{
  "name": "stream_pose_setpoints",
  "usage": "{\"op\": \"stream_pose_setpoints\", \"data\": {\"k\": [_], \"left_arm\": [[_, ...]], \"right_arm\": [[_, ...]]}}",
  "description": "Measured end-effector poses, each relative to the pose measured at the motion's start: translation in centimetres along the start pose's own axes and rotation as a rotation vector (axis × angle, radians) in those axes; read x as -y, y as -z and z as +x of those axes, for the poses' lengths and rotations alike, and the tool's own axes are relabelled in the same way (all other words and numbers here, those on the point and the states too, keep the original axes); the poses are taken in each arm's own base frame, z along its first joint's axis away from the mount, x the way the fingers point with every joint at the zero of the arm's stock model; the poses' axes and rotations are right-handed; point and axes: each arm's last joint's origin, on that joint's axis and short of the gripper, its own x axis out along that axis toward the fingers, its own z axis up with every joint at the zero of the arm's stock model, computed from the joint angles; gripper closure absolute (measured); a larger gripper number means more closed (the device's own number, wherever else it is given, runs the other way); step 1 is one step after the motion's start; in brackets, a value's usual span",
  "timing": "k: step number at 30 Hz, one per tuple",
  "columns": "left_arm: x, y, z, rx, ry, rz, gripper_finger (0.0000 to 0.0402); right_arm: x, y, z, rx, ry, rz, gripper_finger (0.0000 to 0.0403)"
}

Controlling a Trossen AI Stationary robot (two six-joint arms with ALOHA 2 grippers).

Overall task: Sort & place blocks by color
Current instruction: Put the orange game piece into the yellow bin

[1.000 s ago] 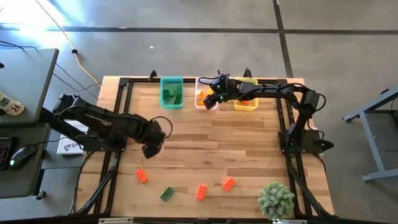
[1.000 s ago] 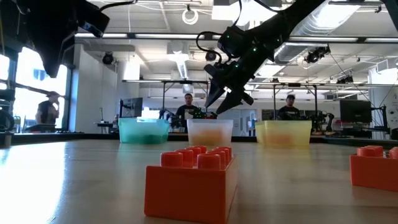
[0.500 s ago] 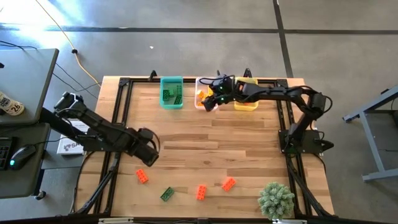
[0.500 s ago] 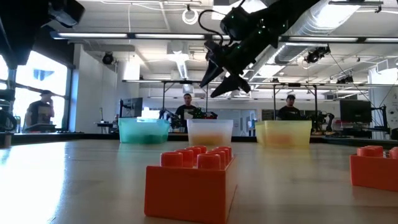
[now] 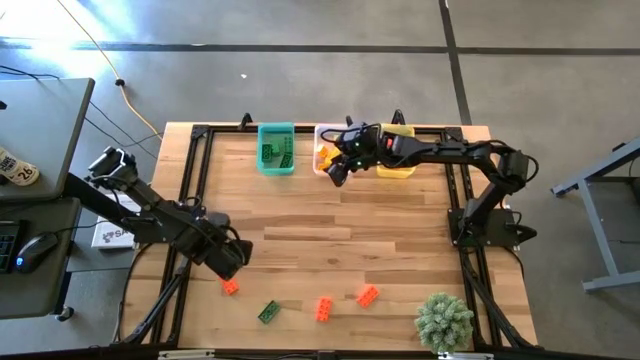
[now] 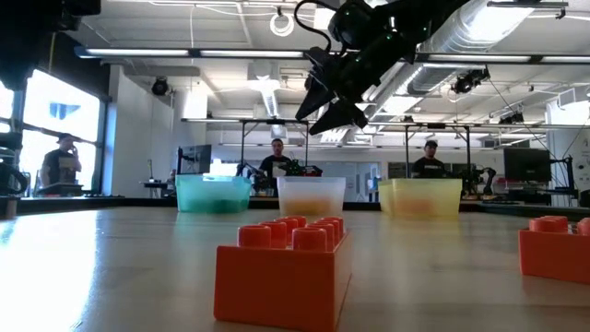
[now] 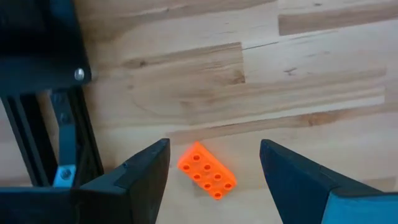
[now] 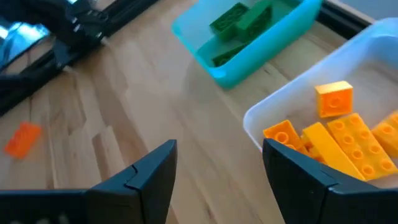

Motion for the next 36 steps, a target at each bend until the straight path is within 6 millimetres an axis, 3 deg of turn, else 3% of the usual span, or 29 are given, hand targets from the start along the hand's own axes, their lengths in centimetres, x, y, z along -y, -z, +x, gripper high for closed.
{"op": "stream_pose_setpoints", "data": {"k": [11, 20, 30, 36], "left_arm": [[-0.7, 1.7, 0.0, -0.001, -0.003, -0.141, 0.0163], [1.5, 3.9, 1.1, -0.097, 0.109, 0.12, 0.0163], [2.4, 6.2, 3.9, -0.107, -0.028, -0.135, 0.0163], [3.0, 7.1, 5.5, -0.135, -0.113, -0.166, 0.0163]], "right_arm": [[0.0, 0.1, 0.0, -0.011, -0.016, -0.141, 0.0178], [-0.1, 0.1, 0.0, -0.016, -0.037, -0.197, 0.0178], [-0.1, 0.1, 0.0, -0.016, -0.045, -0.261, 0.0178], [-0.1, 0.1, 0.0, -0.016, -0.045, -0.266, 0.0178]]}}
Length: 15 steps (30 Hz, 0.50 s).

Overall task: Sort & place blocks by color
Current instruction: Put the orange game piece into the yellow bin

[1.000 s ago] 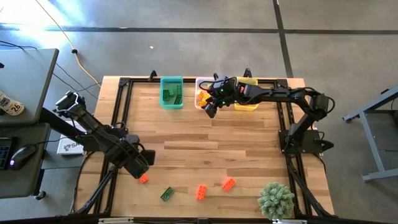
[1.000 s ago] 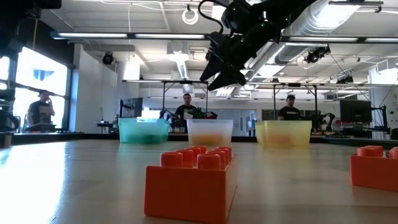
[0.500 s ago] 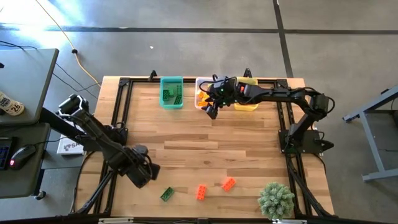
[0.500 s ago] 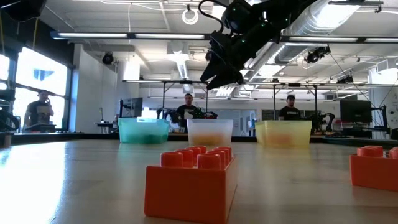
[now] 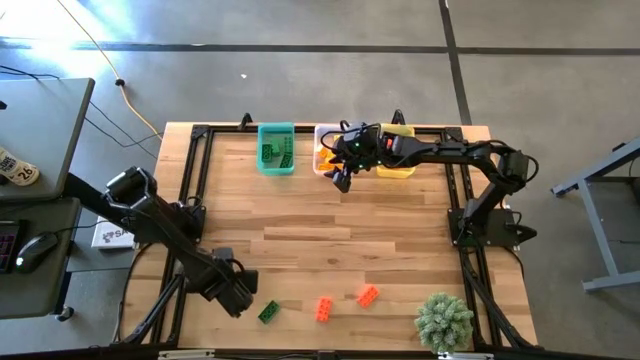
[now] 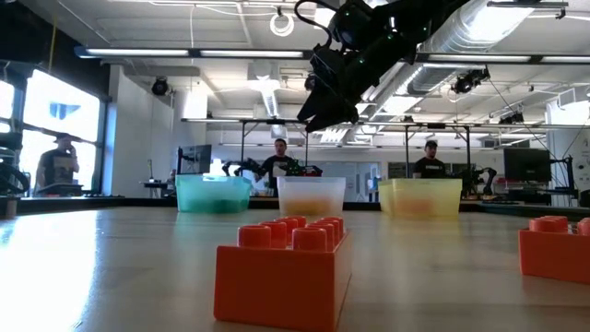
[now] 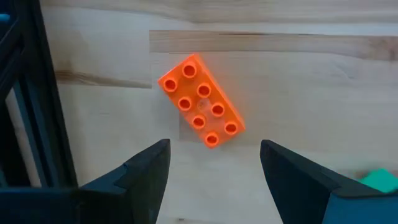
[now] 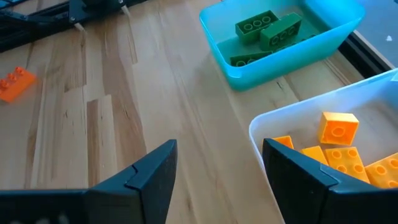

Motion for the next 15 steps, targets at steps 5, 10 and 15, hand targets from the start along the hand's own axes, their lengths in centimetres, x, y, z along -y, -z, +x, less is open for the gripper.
{"op": "stream_pose_setpoints", "data": {"k": [5, 10, 15], "left_arm": [[0.6, 0.1, 1.2, 0.016, -0.048, -0.022, 0.0163], [1.1, 0.0, 1.9, 0.012, -0.089, -0.05, 0.0163], [1.3, 0.1, 2.1, -0.011, -0.103, -0.062, 0.0163]], "right_arm": [[0.0, 0.0, 0.0, 0.0, -0.002, -0.017, 0.0178], [0.0, 0.0, 0.0, 0.0, -0.002, -0.017, 0.0178], [0.0, 0.0, 0.0, 0.0, -0.002, -0.017, 0.0178]]}}
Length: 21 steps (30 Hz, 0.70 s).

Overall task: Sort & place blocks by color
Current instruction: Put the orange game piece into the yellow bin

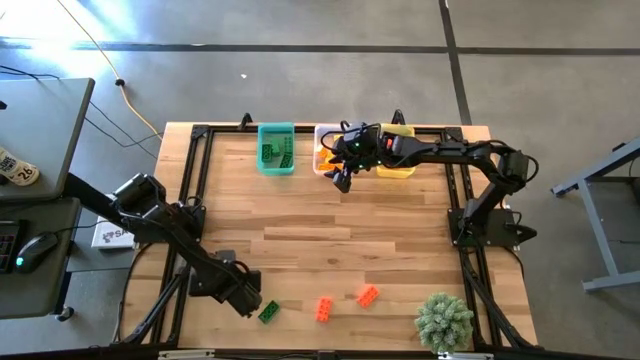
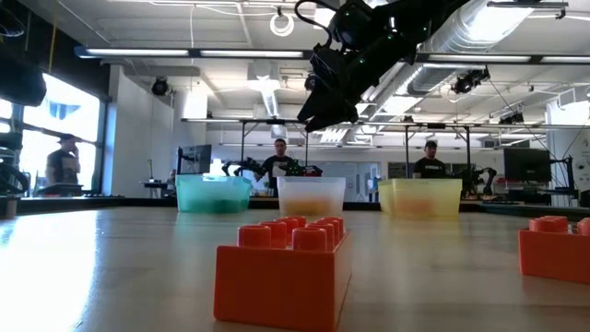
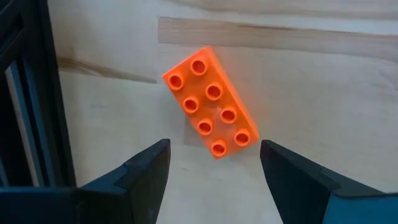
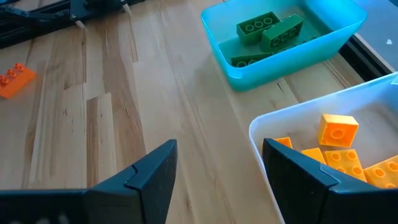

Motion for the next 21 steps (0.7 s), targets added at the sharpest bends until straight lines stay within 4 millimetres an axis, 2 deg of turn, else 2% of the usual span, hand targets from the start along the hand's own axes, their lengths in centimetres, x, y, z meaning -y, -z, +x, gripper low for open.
{"op": "stream_pose_setpoints", "data": {"k": [8, 17, 21], "left_arm": [[0.5, -0.6, -0.1, 0.0, -0.006, -0.031, 0.0163], [1.5, -0.5, 1.6, 0.007, -0.087, -0.066, 0.0163], [1.5, -0.4, 1.8, 0.003, -0.101, -0.074, 0.0163]], "right_arm": [[0.0, -0.2, -0.1, -0.006, 0.0, 0.001, 0.0178], [-0.4, -3.0, -1.4, 0.058, 0.005, -0.051, 0.0178], [-0.5, -3.8, -1.9, 0.077, 0.005, -0.058, 0.0178]]}}
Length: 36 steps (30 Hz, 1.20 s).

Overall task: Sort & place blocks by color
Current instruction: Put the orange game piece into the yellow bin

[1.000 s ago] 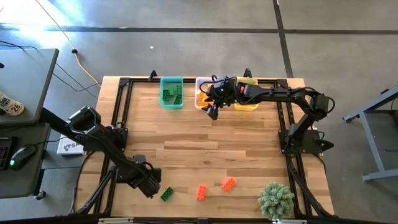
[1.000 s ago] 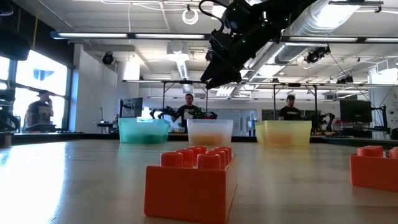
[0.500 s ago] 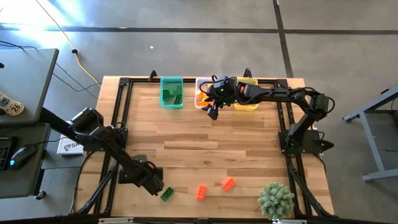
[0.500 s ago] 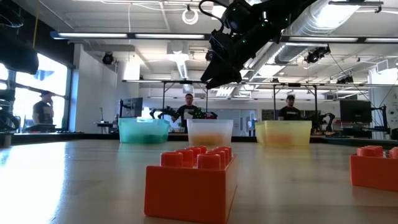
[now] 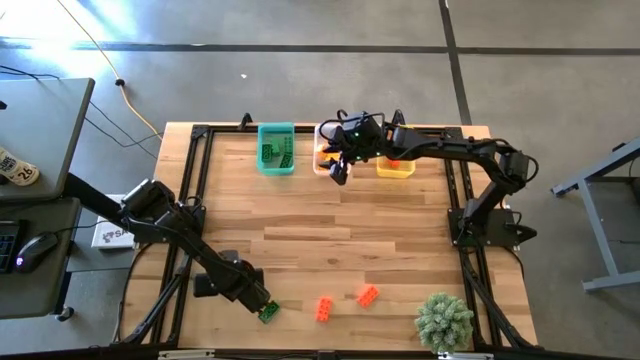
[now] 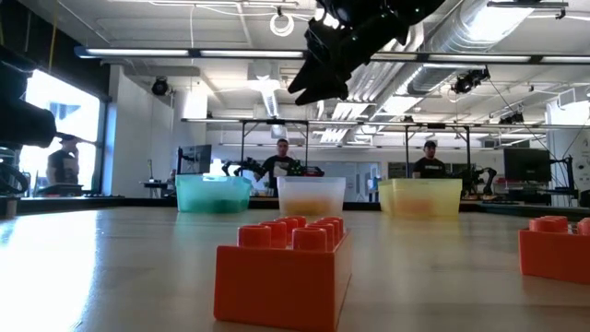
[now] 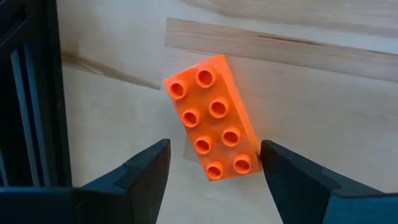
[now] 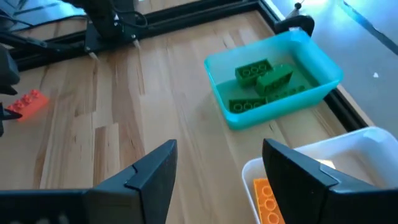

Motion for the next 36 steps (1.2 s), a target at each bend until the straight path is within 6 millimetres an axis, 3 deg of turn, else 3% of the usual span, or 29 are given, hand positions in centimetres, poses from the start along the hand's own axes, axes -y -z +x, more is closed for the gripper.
{"op": "stream_pose_setpoints", "data": {"k": [15, 19, 26, 36], "left_arm": [[1.2, 0.1, 1.5, 0.001, -0.061, -0.012, 0.0166], [1.3, 0.1, 1.6, -0.01, -0.058, 0.007, 0.0197], [1.4, 0.0, 1.5, 0.004, -0.036, 0.049, 0.0294], [1.4, -0.1, 0.7, 0.011, 0.039, 0.22, 0.03]], "right_arm": [[0.0, 0.2, -0.1, -0.039, 0.0, -0.02, 0.0178], [0.0, 0.3, -0.1, -0.039, 0.0, -0.02, 0.0178], [0.0, 0.3, -0.1, -0.039, 0.0, -0.036, 0.0178], [-0.1, 0.3, -0.1, -0.04, -0.002, 0.012, 0.0178]]}}
